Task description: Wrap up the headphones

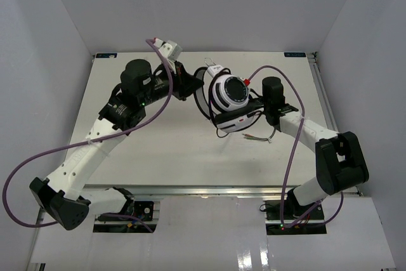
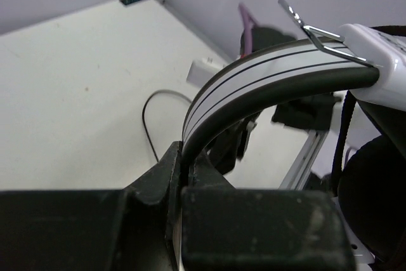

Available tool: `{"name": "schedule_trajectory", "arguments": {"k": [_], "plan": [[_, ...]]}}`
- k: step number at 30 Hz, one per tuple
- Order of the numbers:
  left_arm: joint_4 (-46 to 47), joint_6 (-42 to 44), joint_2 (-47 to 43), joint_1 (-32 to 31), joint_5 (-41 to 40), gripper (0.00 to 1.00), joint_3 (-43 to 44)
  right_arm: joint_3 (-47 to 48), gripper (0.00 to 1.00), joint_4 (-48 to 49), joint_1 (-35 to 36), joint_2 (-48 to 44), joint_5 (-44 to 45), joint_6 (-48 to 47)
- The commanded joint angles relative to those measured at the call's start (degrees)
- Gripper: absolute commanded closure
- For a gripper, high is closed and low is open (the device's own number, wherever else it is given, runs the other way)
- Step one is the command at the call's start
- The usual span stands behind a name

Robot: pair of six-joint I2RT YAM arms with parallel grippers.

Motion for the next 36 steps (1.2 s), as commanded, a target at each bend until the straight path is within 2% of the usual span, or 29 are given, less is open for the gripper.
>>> {"name": "schedule_trajectory", "arguments": {"k": [1,5,9,11,14,16,20,23,26,29,34,36], "plan": [[11.99,-10.79,-1.98,0.07,-6.21,1.0,6.34,-4.39,0.7,30.73,1.29,-0.35,-8.07,26.84],[11.39,-13.26,2.62,0.07,-8.79,1.0,12.56,-4.83,0.63,29.83,2.57,-1.56,-6.63,26.36],[11.96,-15.32,4.99,0.07,-11.7,1.0,17.68,-7.71,0.51,32.15,3.11,-2.2,-5.66,26.69],[11.14,-15.47,6.4,0.07,-13.61,1.0,19.79,-8.89,0.5,32.32,3.11,-2.34,-6.04,25.79],[8.65,-15.79,7.04,0.07,-23.6,1.0,22.88,-10.49,0.55,30.46,3.2,-3.79,-7.7,23.11],[5.3,-15.73,7.15,0.56,-34.22,1.0,24.43,-12.04,0.61,25.37,3.2,-5.82,-8.24,16.58],[1.25,-14.53,8.16,3.51,-46.68,1.0,25.86,-14.22,0.76,12.41,3.16,-11.9,-6.71,6.16],[-1.97,-11.96,10.13,6.55,-48.96,1.0,26.1,-14.08,0.85,6.21,3.13,-17.31,-3.65,1.06],[-4.83,-7.74,13.68,8.69,-50.84,1.0,24.25,-9.16,0.91,-7.96,3.56,-20.19,1.55,-8.9],[-3.75,-2.98,15.67,9.18,-52.91,1.0,18.67,-1.95,0.92,-21.87,4.57,-21.62,7.47,-18.86],[-2.76,0.85,18.46,9.74,-54.43,1.0,10.81,8.68,0.92,-32.93,7.73,-22.68,16.08,-27.54],[-2.9,2.02,19.37,9.74,-53.25,1.0,8.52,12.66,0.92,-34.46,8.29,-21.74,19.87,-29.2]]}}
